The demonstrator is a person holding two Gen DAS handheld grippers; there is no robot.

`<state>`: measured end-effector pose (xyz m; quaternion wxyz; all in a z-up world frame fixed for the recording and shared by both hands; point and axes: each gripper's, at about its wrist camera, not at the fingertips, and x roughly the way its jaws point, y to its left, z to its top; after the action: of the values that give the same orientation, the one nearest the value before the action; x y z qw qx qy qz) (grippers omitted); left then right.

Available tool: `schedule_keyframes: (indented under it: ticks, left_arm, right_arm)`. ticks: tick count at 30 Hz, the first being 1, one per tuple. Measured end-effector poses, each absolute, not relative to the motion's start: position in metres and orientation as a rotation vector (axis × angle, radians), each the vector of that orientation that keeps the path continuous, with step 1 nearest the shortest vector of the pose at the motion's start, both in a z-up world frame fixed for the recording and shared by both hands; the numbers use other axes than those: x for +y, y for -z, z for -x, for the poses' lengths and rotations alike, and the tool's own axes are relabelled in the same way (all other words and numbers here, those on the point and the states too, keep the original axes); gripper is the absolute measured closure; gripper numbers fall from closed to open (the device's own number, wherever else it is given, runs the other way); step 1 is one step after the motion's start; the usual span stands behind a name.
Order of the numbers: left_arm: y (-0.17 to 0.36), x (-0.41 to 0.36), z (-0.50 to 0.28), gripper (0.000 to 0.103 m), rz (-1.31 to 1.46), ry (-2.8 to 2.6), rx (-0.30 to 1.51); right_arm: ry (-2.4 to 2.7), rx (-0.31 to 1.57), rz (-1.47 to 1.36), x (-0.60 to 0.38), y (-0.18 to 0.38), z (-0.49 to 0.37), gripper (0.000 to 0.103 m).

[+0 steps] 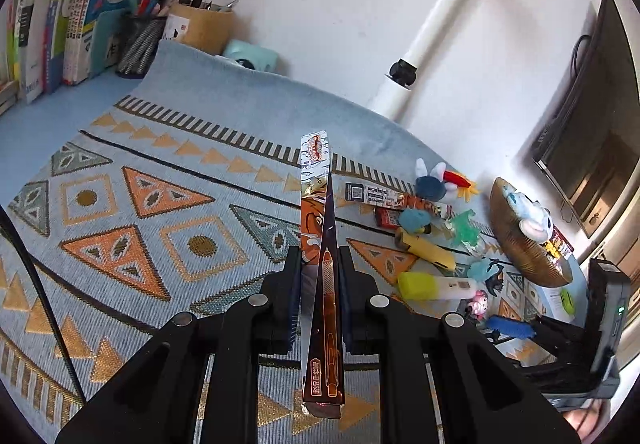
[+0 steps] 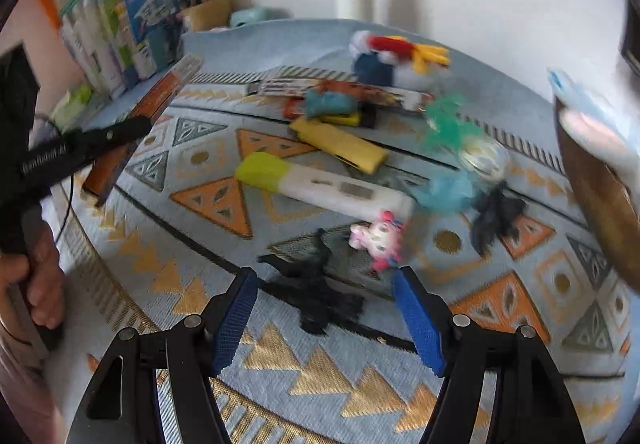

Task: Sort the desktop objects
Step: 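Grasp the black toy figure with the right tool while the left tool holds the packet, then carry the packet and black figure to the golden bowl and open both tools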

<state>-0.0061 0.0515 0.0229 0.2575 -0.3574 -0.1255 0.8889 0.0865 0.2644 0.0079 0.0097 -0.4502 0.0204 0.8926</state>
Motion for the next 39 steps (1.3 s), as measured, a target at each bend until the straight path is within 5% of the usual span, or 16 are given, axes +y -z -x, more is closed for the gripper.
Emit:
schedule_keyframes:
  ticks: [2,3,6,16,25,39]
  left_arm:
    - [-0.023,0.051,0.006,0.089,0.965,-2.408,-0.340]
    - [-0.023,0.051,0.006,0.089,0.964,-2.406,-0.339]
    - [-0.023,0.050,0.007,0.089,0.966,-2.400,-0.341]
    - [-0.022,0.049,0.008,0.089,0.975,-2.398,-0.353]
    - [-0.037,0.072,-0.012,0.090,0.929,-2.425,-0.198]
    - [-0.171,0.330,-0.069,0.089,0.625,-1.987,0.000]
  right_arm:
    - [-2.791,-0.001,1.380,0.257,-0.008,-0.088,0.042]
    - [-2.808,-0.013,1.376,0.255,-0.008,-0.090,0.056]
    - [-2.814,-0.026,1.353,0.254,-0.010,-0.096,0.062]
    - [-2.828,0.453,1.196,0.293,-0.021,-0.202,0.062]
    - [-2.720,0.603,0.880,0.374,-0.067,-0.263,0.062]
    - [-2.509,0.756,0.443,0.511,-0.158,-0.254,0.061]
